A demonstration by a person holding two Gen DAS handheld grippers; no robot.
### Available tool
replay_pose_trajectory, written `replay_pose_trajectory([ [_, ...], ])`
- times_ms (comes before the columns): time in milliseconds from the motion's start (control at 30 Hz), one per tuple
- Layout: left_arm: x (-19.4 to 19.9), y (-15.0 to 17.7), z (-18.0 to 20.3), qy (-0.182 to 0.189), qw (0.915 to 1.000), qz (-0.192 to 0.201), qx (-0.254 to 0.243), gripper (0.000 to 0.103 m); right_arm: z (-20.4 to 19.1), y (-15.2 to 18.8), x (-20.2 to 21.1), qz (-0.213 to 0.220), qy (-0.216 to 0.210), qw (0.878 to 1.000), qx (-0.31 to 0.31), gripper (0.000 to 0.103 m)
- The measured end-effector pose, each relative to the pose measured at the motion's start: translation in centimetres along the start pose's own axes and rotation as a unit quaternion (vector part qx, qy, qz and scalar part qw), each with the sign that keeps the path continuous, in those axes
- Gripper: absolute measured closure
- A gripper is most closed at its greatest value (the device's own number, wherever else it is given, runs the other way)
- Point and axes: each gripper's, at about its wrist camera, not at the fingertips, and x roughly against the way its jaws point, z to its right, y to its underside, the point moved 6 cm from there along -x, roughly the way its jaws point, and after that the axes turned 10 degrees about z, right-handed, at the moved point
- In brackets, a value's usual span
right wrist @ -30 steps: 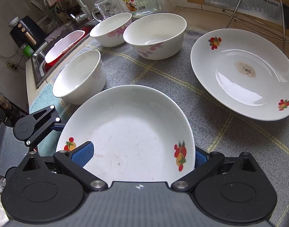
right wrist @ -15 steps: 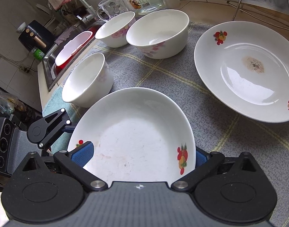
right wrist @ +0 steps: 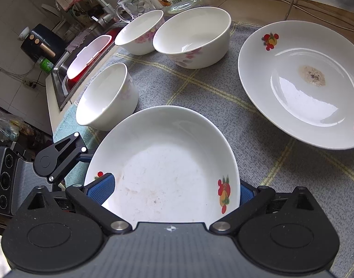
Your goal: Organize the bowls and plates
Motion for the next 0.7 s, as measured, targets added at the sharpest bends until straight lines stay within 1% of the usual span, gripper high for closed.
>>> replay_pose_trajectory([
  [333, 0.0, -0.1, 0.3, -0.001, 1.0000, -0.007, -0.001, 0.001, -0.3, 0.2, 0.2, 0.000, -0.004, 1.000, 0.000, 0.000],
  [700, 0.4, -1.2, 1.3, 0.003, 0.9999, -0.001, -0.012, 0.001, -0.5, 0.8, 2.1, 0.018, 0.001, 1.000, -0.004, 0.000],
])
